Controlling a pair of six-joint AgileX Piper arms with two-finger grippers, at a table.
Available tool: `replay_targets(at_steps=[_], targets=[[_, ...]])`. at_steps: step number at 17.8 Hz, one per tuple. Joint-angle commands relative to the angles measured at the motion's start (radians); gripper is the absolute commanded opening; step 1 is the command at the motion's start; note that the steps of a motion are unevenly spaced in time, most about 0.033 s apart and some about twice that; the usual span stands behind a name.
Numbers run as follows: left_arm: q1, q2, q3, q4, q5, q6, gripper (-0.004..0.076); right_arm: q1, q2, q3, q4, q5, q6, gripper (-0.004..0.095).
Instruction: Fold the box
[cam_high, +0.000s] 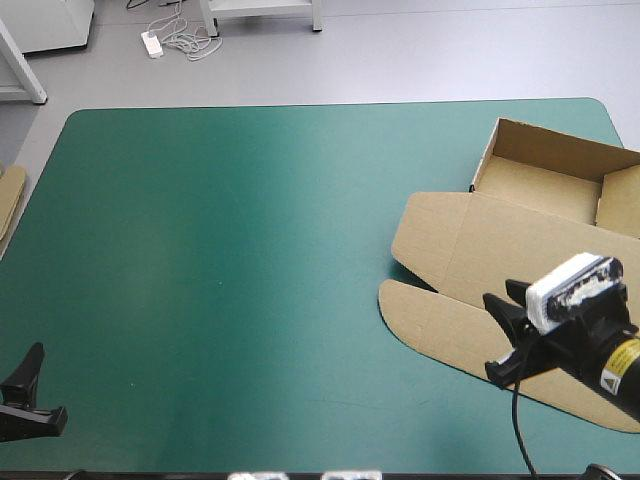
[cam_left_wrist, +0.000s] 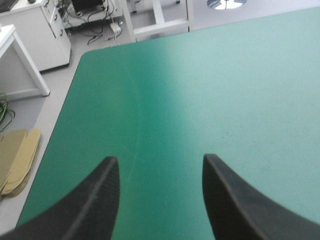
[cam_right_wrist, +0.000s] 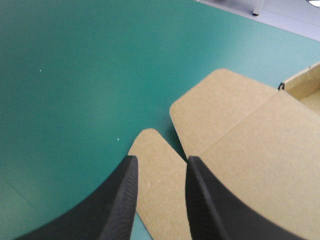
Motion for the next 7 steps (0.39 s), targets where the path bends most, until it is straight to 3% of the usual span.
replay_targets(at_steps=[1,4,7], targets=[[-0.002,-0.020,0.027,-0.044,-0.131,-0.011,0.0367,0.001,-0.114,0.103,-0.011,-0.066,0.026,0.0279],[-0.002,-0.020,0.080,-0.113,-0.154,-0.002,0.0367,0.001,-0.207,0.209,-0.017,-0.073,0.026,0.0276],[-0.002,-0.020,0.177,-0.151,-0.259,0.000,0.0347,0.001,-0.310,0.336,-0.071,-0.094,0.073,0.0171]])
